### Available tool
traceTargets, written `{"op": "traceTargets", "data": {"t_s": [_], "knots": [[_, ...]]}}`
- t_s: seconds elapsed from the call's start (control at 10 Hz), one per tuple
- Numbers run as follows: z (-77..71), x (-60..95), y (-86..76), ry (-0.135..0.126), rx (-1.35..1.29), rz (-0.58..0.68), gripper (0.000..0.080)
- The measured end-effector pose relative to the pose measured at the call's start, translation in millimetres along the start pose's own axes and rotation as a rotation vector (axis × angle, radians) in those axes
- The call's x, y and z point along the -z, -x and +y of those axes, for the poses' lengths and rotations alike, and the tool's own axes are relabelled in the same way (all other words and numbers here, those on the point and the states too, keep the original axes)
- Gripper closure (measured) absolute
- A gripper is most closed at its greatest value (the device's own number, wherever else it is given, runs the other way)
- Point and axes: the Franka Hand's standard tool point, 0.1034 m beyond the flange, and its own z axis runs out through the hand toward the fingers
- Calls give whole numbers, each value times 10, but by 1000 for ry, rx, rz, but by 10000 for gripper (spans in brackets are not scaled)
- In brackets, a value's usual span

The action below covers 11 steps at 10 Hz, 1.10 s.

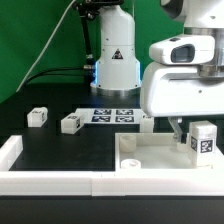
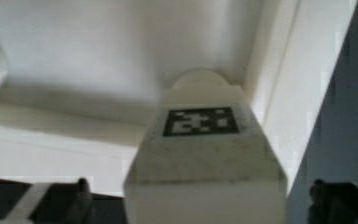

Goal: Assemble one leg

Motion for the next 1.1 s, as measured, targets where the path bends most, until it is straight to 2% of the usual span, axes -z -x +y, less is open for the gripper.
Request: {"op": "traceTargets", "data": {"t_s": [0.2, 0.4, 0.6, 0.9, 1.0, 1.1], "knots": [[2, -5, 3, 0, 0, -1, 514], [2, -10, 5, -1, -74, -2, 509], [-29, -13, 12, 1, -369, -4, 509], [10, -26, 15, 7, -750, -4, 509], [10, -28, 16, 6, -809, -5, 509], [28, -34, 25, 0, -981, -8, 509]]}}
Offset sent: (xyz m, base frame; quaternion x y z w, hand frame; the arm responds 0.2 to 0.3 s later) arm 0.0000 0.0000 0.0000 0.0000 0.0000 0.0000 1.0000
